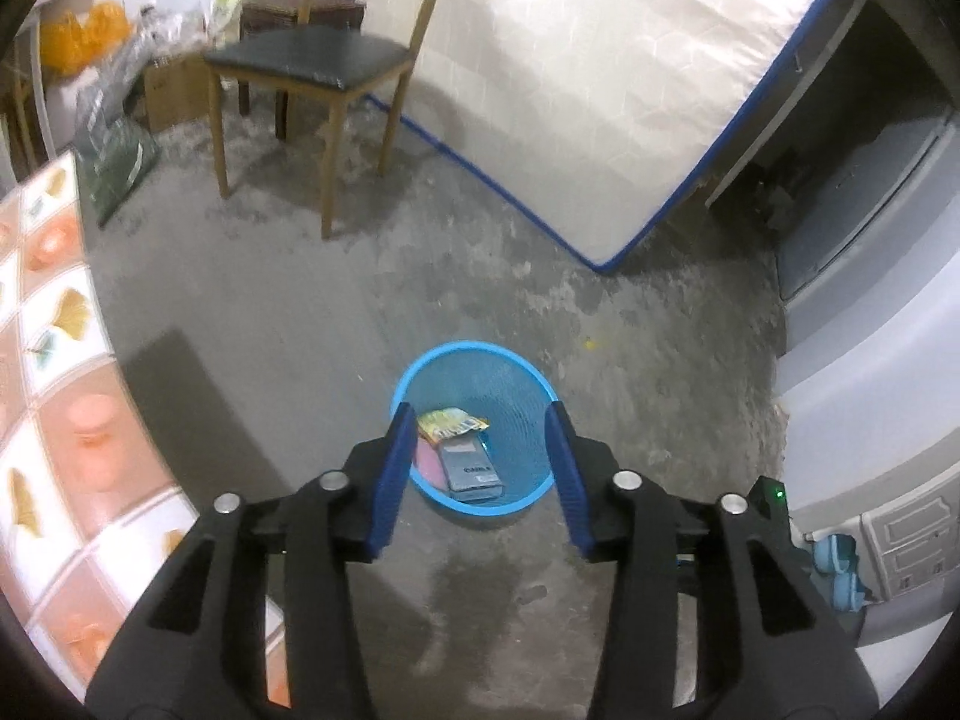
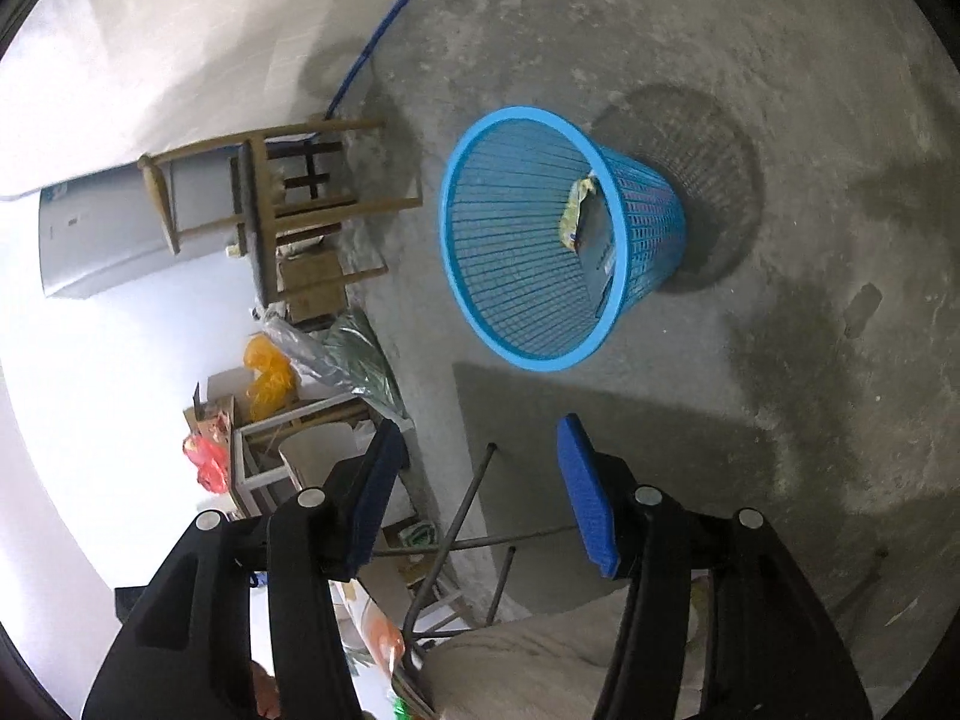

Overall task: Collect trash
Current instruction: 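Move both open tools back toward the table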

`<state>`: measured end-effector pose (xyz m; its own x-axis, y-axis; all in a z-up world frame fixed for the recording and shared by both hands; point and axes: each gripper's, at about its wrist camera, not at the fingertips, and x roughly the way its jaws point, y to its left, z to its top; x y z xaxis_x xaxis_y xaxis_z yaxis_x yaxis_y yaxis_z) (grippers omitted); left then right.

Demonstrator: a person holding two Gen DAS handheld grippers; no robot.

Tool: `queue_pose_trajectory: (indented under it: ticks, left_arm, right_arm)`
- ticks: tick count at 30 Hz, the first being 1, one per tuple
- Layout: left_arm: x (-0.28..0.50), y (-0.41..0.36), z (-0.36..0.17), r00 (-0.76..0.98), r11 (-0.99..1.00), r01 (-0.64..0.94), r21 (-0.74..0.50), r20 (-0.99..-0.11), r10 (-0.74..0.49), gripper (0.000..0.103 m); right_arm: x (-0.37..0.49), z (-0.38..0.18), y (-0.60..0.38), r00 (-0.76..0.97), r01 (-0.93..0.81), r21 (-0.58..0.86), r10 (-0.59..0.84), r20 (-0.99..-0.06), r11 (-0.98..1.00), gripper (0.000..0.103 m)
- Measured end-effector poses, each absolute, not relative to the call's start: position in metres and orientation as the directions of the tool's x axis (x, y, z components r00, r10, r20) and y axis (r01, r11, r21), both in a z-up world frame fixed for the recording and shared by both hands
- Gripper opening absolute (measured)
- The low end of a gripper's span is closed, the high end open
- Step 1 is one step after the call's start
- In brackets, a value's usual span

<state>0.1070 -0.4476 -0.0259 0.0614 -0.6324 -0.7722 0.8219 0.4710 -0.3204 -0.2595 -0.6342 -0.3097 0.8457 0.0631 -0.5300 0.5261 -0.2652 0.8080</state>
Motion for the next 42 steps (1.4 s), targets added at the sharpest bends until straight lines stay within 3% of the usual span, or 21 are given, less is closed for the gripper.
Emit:
queue_pose_trajectory:
  ticks: [7,14,21,27,32,42]
  left_arm:
    - [0.098,-0.382,0.015,0.148,0.504,0.815,-0.287,-0.737,-0.660,0.061]
    - [0.089,-0.302,0.034,0.216,0.563,0.788,-0.250,-0.743,-0.633,0.078]
    - [0.106,-0.180,0.049,0.382,0.711,0.674,-0.201,-0.729,-0.568,0.080]
    - [0.121,-0.068,0.047,0.525,0.853,0.480,-0.204,-0.713,-0.466,0.080]
    - [0.139,0.020,0.050,0.656,0.937,0.280,-0.208,-0.671,-0.345,0.080]
    - [0.212,0.138,0.058,0.807,0.962,0.071,-0.264,-0.551,-0.211,0.079]
  right_arm:
    - [-0.234,-0.267,-0.615,0.864,0.503,0.855,0.098,-0.493,-0.128,0.060]
    - [-0.179,-0.215,-0.583,0.857,0.462,0.885,0.227,-0.462,0.057,0.065]
    - [-0.116,-0.163,-0.541,0.844,0.346,0.913,0.355,-0.403,0.214,0.068]
    - [-0.056,-0.147,-0.491,0.776,0.283,0.921,0.501,-0.384,0.267,0.068]
    - [-0.005,-0.136,-0.449,0.712,0.236,0.926,0.596,-0.372,0.296,0.068]
    - [0.081,-0.102,-0.375,0.590,0.121,0.954,0.753,-0.291,0.274,0.068]
